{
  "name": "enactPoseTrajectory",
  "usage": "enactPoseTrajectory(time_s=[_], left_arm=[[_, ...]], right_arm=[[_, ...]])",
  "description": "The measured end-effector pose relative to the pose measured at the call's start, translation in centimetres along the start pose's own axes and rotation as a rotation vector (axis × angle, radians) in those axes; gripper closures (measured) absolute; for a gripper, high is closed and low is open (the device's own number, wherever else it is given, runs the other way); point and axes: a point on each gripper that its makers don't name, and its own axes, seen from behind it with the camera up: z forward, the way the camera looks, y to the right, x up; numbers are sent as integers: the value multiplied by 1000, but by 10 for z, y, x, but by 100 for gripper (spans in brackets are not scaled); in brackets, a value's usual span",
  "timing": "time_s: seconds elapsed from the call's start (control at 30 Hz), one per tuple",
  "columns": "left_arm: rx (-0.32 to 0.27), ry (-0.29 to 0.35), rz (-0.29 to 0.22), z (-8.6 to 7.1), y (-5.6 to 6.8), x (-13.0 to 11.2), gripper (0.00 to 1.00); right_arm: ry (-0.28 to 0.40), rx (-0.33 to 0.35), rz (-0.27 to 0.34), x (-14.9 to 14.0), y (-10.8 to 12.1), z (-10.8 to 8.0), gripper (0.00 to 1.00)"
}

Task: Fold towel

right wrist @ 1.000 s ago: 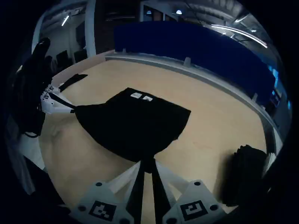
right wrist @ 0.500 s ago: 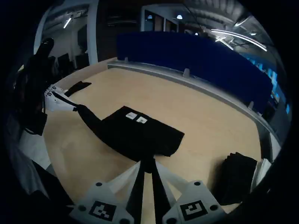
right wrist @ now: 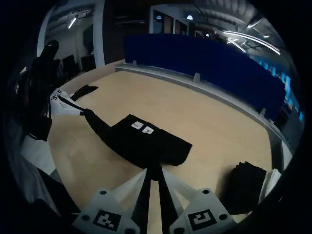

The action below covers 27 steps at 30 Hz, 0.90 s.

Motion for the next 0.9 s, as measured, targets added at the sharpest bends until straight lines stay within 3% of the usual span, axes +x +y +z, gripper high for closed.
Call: enactPoseTrajectory(time_s=[0.33, 0.67, 0.9], left_arm=[[10, 19, 6, 19, -7, 15, 90], [31, 25, 29, 48, -19, 28, 90], [54, 25, 35, 73, -29, 35, 90]], right_arm=[[-23, -11, -5, 4, 12, 16, 88], [-68, -27, -32, 9, 33, 46, 88], [-85, -24, 9, 10, 48, 71, 88]])
